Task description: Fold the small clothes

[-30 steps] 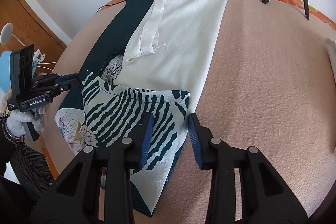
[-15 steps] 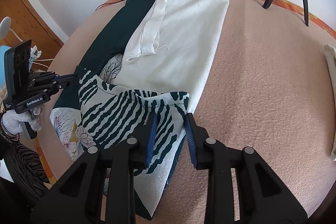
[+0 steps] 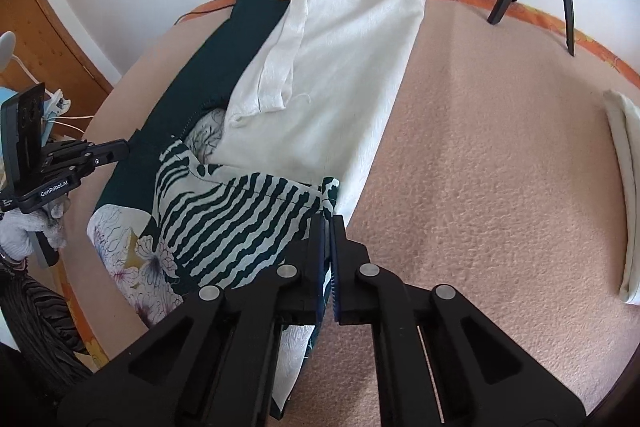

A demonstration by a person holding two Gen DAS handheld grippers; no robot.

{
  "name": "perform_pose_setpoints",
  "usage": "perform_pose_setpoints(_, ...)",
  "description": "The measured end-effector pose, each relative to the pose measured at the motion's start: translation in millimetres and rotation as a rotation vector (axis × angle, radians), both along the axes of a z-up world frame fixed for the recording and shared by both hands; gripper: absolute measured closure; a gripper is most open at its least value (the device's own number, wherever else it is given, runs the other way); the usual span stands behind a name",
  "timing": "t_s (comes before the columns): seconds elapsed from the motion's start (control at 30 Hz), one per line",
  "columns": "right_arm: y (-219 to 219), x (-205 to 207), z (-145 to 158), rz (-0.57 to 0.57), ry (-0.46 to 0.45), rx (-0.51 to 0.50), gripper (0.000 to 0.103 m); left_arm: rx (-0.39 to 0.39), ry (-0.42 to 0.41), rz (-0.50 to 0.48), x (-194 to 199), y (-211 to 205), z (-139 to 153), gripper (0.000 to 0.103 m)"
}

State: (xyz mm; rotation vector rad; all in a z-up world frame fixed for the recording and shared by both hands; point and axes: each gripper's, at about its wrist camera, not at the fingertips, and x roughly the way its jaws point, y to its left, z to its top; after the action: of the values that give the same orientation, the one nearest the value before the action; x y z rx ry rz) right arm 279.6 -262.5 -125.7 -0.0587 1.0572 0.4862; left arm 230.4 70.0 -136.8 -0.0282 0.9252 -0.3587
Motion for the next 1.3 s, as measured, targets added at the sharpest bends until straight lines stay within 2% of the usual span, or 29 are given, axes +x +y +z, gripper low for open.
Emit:
perform_pose_setpoints(0.07, 0, -3, 3, -0.019, -0.025, -0.043, 0.099, -0.019, 0.003, 0.0, -1, 1, 1, 0.102)
perform_pose_setpoints(0.13, -1, -4, 11, -0.025, -0.049, -0.032, 0.099, -0.023, 0.0, -0.005, -1, -1, 4, 0.102)
perform_pose_setpoints(0.27, 2, -2, 23, 0.025, -0.093, 0.002, 0.081, -0.018, -0.034, 0.019, -4, -2, 12, 0.102)
perform_pose_setpoints(0.37, 10, -2, 24, 0.096, -0.087, 0.084, 0.081, -0.031, -0.051, -0.023, -7, -13, 17, 0.102)
perform_pose_setpoints(0.5, 41, 0, 15, 0.26, -0.07, 0.056, 0.081, -0.022, 0.009, -0.076, -3, -25, 7, 0.102)
perform_pose_setpoints(0.67, 58, 3, 1, 0.322, -0.079, -0.015, 0.081, 0.021, 0.039, -0.096, -4, -32, -3, 0.102)
perform_pose_setpoints(0.7, 57, 3, -1, 0.325, -0.078, -0.009, 0.082, 0.02, 0.042, -0.095, -4, -32, -3, 0.102)
perform_pose_setpoints(0.73, 56, 1, -1, 0.323, -0.091, -0.012, 0.088, 0.019, 0.044, -0.093, -5, -31, -3, 0.102)
perform_pose_setpoints(0.77, 57, 0, -1, 0.313, -0.108, -0.044, 0.101, 0.014, 0.045, -0.089, -6, -30, -3, 0.102)
perform_pose_setpoints(0.83, 55, 1, -1, 0.264, -0.149, -0.115, 0.101, 0.011, 0.04, -0.087, -9, -29, -3, 0.102)
perform_pose_setpoints(0.97, 43, 6, 8, 0.18, -0.159, -0.124, 0.1, 0.04, 0.037, -0.065, -12, -27, -2, 0.102)
perform_pose_setpoints(1.07, 45, -7, 26, 0.251, -0.125, 0.043, 0.1, 0.037, 0.045, -0.049, -12, -21, -3, 0.102)
perform_pose_setpoints(1.13, 57, -19, 33, 0.308, -0.132, 0.07, 0.1, 0.036, 0.044, -0.043, -13, -19, -2, 0.102)
perform_pose_setpoints(1.2, 67, -27, 33, 0.375, -0.101, 0.114, 0.1, 0.04, 0.043, -0.043, -13, -19, -2, 0.102)
perform_pose_setpoints(1.23, 75, -28, 30, 0.393, -0.087, 0.11, 0.1, 0.041, 0.044, -0.042, -13, -19, -2, 0.102)
perform_pose_setpoints(1.3, 83, -29, 19, 0.389, -0.1, 0.034, 0.1, 0.05, 0.04, -0.048, -14, -19, -2, 0.102)
